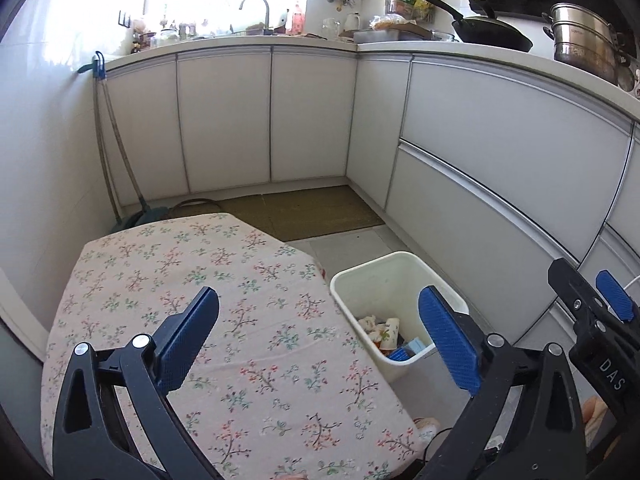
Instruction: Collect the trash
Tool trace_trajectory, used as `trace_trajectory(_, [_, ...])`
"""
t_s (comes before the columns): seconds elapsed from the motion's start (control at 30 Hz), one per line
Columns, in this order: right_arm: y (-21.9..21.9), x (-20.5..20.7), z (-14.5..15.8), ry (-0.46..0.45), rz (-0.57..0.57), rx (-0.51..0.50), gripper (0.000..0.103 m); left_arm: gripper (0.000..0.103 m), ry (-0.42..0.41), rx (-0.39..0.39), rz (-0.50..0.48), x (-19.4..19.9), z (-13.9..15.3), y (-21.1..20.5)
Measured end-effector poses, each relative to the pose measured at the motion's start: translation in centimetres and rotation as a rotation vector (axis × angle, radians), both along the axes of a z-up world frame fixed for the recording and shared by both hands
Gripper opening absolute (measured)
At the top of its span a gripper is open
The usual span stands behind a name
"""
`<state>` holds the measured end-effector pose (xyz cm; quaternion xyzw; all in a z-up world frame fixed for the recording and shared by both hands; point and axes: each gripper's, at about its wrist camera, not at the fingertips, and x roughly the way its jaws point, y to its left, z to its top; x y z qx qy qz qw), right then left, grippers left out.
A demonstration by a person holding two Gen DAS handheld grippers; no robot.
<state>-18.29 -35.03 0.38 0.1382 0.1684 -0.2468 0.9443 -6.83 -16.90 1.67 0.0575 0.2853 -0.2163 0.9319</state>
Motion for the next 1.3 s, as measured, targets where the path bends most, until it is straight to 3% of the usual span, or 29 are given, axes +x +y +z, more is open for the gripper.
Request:
trace_trajectory(0.2, [3.4, -0.4, -0.3, 0.007, 0.065, -0.076, 0.096, 0.096, 0.013, -0.017, 0.06, -0.3, -0.6, 3.6])
trace_trajectory(0.43, [4.9, -0.1, -0.8, 0.024, 0.094, -0.101, 0.096, 0.096, 0.015, -0.042, 0.067, -0.4, -0.5, 5.3])
trace_trajectory(0.9, [5.3, 0.4, -1.3, 0.053, 0.131, -0.092, 0.096, 0.096, 0.015, -0.036, 0.095, -0.2, -0.6, 5.1])
trace_trajectory(1.3, [4.7, 0.8, -1.3, 0.066, 0.104, -0.072, 0.096, 0.088, -0.009, -0.003, 0.027, -1.0, -1.1, 3.8])
